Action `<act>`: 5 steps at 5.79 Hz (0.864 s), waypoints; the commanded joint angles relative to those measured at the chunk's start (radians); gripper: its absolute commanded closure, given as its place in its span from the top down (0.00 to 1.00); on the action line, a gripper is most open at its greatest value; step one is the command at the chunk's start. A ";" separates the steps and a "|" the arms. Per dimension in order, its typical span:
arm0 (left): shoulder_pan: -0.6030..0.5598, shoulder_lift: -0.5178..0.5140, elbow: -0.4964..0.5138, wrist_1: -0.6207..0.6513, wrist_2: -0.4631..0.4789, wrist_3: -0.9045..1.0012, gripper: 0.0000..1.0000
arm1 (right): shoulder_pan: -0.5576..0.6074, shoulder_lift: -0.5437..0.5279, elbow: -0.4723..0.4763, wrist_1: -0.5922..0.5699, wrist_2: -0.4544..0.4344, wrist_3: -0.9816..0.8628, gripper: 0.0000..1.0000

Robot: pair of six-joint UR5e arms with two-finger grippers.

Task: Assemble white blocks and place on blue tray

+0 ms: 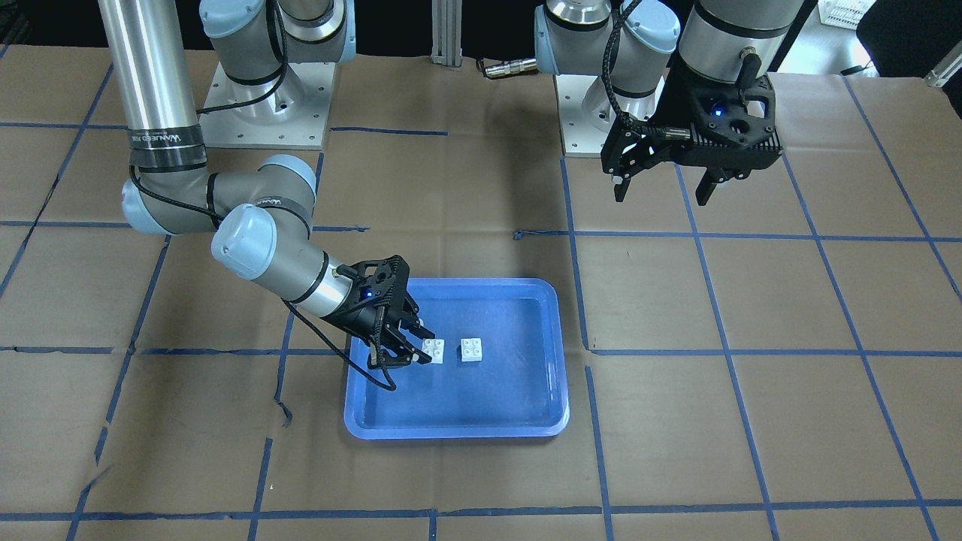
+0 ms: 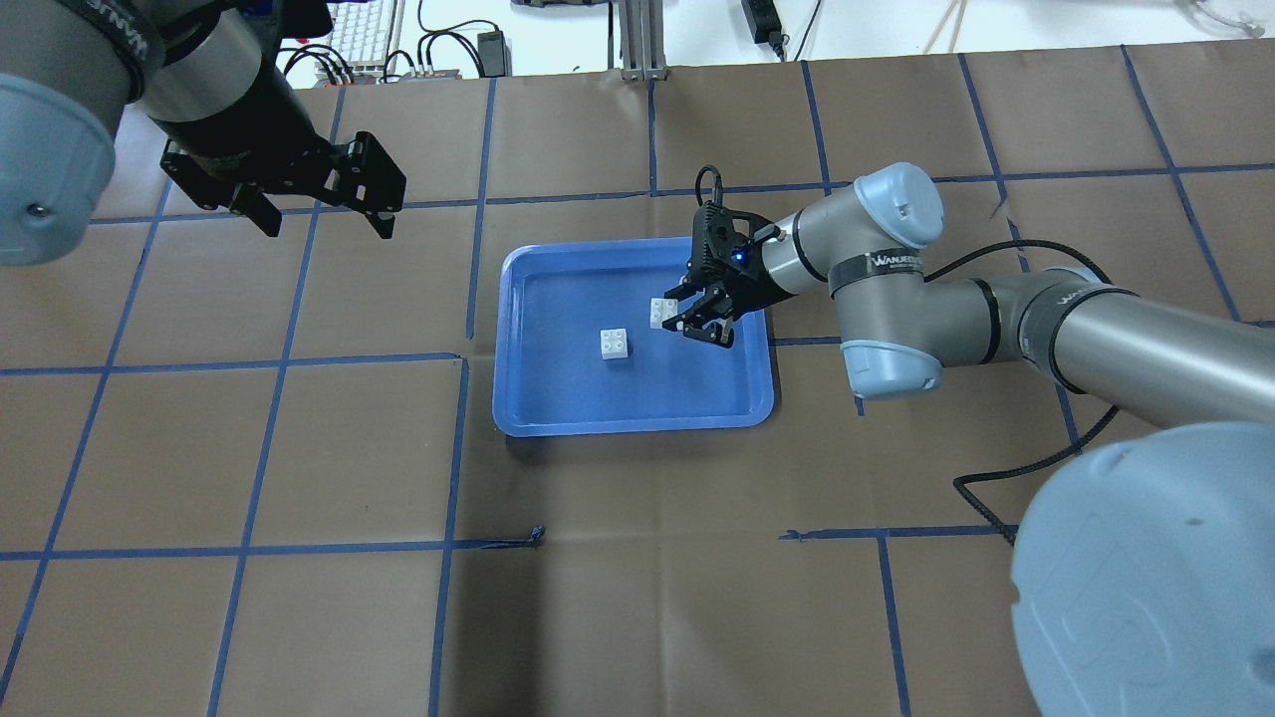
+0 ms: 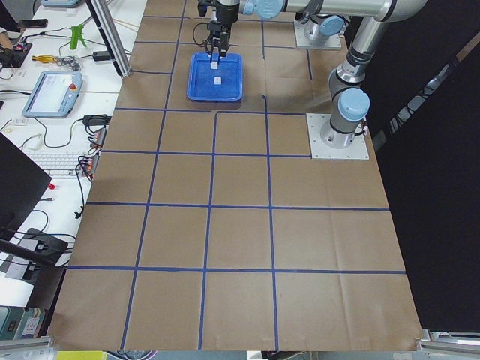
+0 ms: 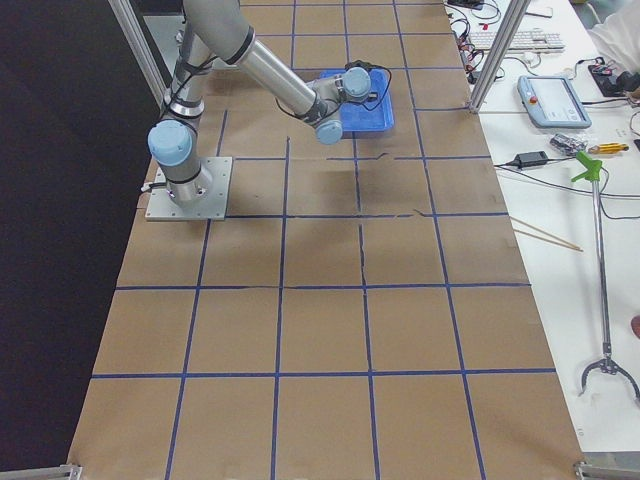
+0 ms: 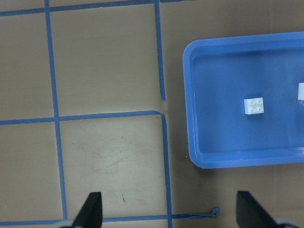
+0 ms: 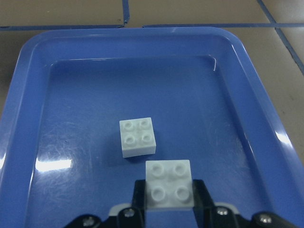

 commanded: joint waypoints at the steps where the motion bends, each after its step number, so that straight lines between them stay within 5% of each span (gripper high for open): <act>1: -0.001 0.000 0.000 0.001 0.000 -0.001 0.99 | 0.012 0.047 0.002 -0.080 0.000 0.062 0.25; 5: -0.001 0.000 0.000 0.001 0.000 -0.001 0.99 | 0.022 0.051 0.017 -0.069 -0.005 0.063 0.25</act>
